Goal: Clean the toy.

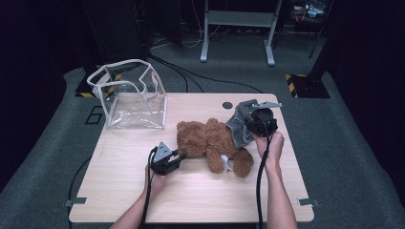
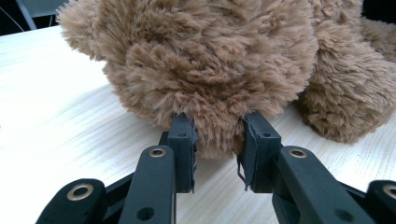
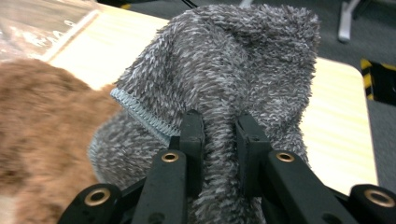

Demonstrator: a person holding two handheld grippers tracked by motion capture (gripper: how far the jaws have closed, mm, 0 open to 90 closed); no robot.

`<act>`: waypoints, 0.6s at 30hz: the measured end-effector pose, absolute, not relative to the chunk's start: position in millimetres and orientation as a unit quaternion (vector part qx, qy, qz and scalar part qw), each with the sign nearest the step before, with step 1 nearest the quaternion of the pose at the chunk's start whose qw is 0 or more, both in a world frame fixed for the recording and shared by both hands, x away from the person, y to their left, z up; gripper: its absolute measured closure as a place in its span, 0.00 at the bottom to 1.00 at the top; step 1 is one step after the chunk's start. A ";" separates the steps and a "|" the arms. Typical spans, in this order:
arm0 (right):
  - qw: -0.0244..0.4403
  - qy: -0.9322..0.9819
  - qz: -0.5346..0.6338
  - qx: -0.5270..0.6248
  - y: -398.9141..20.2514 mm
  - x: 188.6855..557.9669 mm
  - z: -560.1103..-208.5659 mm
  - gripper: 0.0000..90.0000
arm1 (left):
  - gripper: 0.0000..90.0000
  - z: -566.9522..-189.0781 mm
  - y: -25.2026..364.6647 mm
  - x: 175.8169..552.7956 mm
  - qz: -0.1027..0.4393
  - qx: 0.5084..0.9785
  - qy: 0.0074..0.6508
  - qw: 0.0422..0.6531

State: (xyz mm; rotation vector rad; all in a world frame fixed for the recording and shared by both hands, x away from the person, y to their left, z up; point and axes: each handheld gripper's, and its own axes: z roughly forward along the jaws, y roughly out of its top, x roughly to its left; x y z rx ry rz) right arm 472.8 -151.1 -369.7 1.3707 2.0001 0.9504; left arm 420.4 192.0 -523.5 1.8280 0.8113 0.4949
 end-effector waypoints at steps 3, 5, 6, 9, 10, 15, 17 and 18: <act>0.262 0.748 0.359 0.493 -137.1 471.7 -366.8 0.84 | 0.77 -523.4 192.0 420.3 0.206 0.761 0.337 0.514; 0.258 0.753 0.363 0.484 -127.4 472.2 -366.5 0.84 | 0.76 -523.4 192.0 420.4 0.206 0.761 0.337 0.514; 0.254 0.754 0.366 0.483 -123.4 472.3 -366.4 0.84 | 0.77 -523.5 192.1 420.4 0.206 0.761 0.337 0.515; 0.241 0.763 0.376 0.466 -104.4 472.9 -366.0 0.84 | 0.77 -523.4 192.1 420.4 0.206 0.761 0.337 0.515; 0.239 0.767 0.379 0.459 -97.7 473.0 -366.0 0.84 | 0.77 -523.4 192.0 420.3 0.206 0.761 0.337 0.515; 0.227 0.787 0.381 0.429 -66.7 470.5 -368.1 0.84 | 0.76 -523.7 191.5 420.1 0.208 0.760 0.338 0.515; 0.226 0.794 0.376 0.421 -57.4 472.2 -370.8 0.84 | 0.77 -524.0 191.0 419.6 0.206 0.757 0.341 0.517; 0.226 0.798 0.371 0.419 -54.0 474.0 -372.6 0.84 | 0.77 -523.6 191.8 420.1 0.209 0.761 0.337 0.514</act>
